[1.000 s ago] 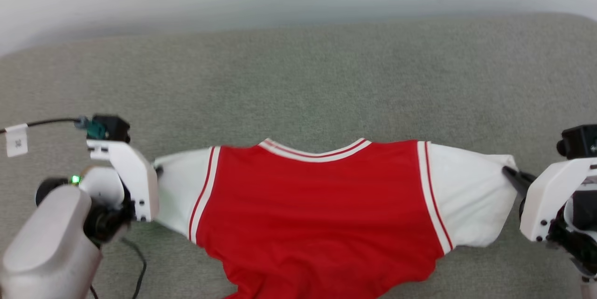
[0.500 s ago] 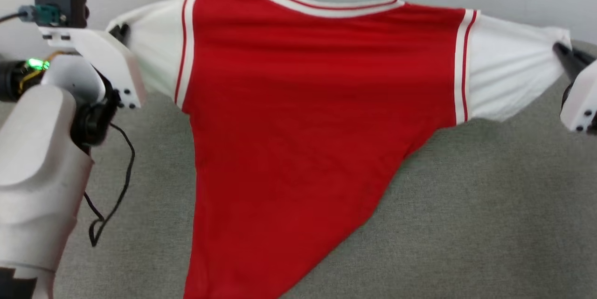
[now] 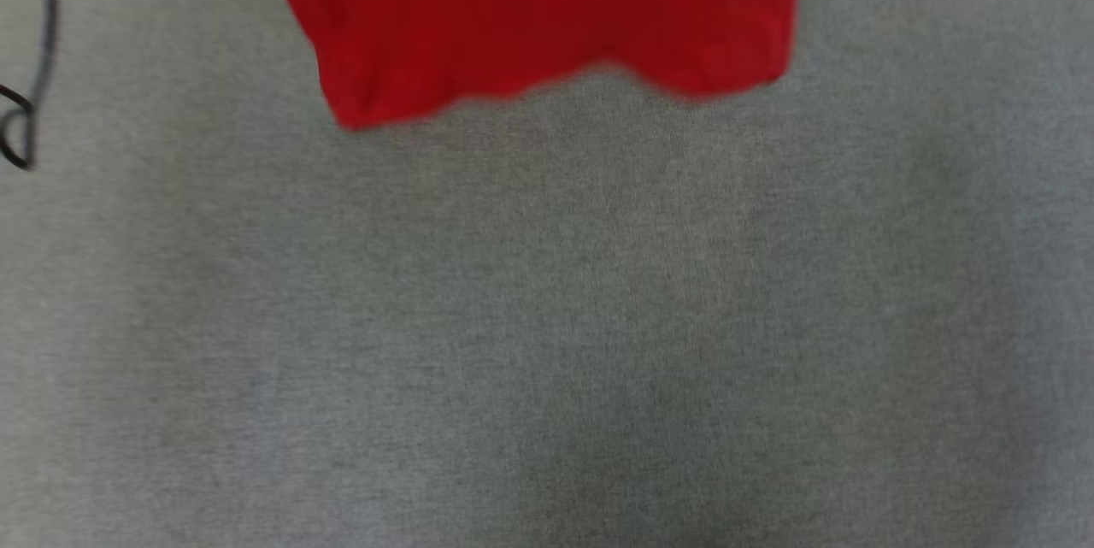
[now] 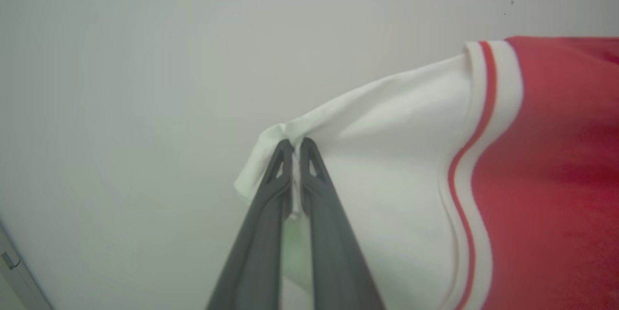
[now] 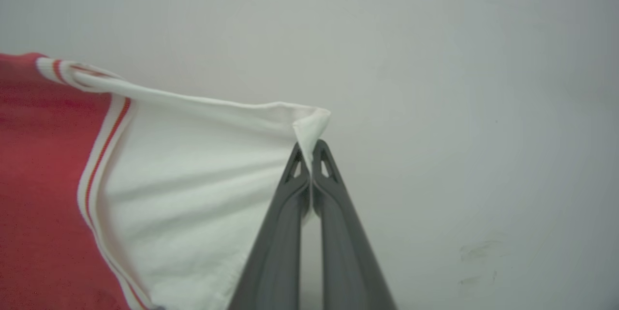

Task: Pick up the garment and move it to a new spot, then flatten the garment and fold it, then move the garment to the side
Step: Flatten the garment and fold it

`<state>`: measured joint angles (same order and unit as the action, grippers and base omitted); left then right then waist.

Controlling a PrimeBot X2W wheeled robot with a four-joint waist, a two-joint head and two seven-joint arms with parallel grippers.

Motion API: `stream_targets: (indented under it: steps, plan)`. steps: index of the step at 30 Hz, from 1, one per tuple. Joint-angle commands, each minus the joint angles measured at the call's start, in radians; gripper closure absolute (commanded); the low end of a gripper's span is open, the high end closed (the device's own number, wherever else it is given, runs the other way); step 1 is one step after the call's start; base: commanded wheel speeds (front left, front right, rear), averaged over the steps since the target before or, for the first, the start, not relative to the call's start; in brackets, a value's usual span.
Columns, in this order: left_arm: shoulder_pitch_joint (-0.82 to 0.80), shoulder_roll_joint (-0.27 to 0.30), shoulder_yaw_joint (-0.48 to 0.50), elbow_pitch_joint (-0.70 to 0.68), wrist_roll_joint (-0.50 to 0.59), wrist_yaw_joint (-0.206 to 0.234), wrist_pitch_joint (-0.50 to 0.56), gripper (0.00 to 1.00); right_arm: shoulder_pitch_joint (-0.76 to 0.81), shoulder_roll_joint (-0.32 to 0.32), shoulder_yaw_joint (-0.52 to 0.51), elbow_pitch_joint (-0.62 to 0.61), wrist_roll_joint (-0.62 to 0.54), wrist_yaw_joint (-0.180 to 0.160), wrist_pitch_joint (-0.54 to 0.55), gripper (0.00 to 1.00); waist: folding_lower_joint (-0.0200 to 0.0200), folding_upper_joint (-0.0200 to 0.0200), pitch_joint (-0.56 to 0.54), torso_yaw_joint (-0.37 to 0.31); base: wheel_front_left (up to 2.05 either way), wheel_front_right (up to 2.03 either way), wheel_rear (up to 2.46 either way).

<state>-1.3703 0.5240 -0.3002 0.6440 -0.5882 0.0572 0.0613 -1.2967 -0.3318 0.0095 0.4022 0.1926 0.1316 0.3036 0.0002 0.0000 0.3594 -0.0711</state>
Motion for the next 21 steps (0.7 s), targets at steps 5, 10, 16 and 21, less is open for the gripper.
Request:
stream_targets:
  steps: [5, 10, 16, 21]
  plan:
    - [-0.132, 0.031, 0.023, -0.030, 0.020, 0.001, -0.051, 1.00, -0.163, 0.024, 0.024, 0.055, -0.035, -0.002, -0.088, 1.00, -0.0002, 0.0000, 0.157, -0.047, 0.00, 0.00, 0.00]
    - [-0.218, 0.034, 0.019, -0.022, 0.029, -0.014, -0.077, 1.00, -0.261, 0.039, 0.057, 0.100, -0.030, -0.002, -0.131, 1.00, -0.0002, 0.0000, 0.244, -0.055, 0.00, 0.00, 0.00]
    - [-0.262, 0.028, 0.020, 0.024, 0.024, -0.037, -0.121, 1.00, -0.307, 0.047, 0.099, 0.143, -0.009, -0.002, -0.169, 1.00, -0.0002, 0.0000, 0.322, -0.056, 0.00, 0.00, 0.00]
    - [-0.257, 0.014, 0.023, 0.081, 0.008, -0.059, -0.157, 1.00, -0.309, 0.052, 0.122, 0.186, 0.017, -0.002, -0.192, 1.00, -0.0002, 0.0000, 0.360, -0.048, 0.00, 0.00, 0.00]
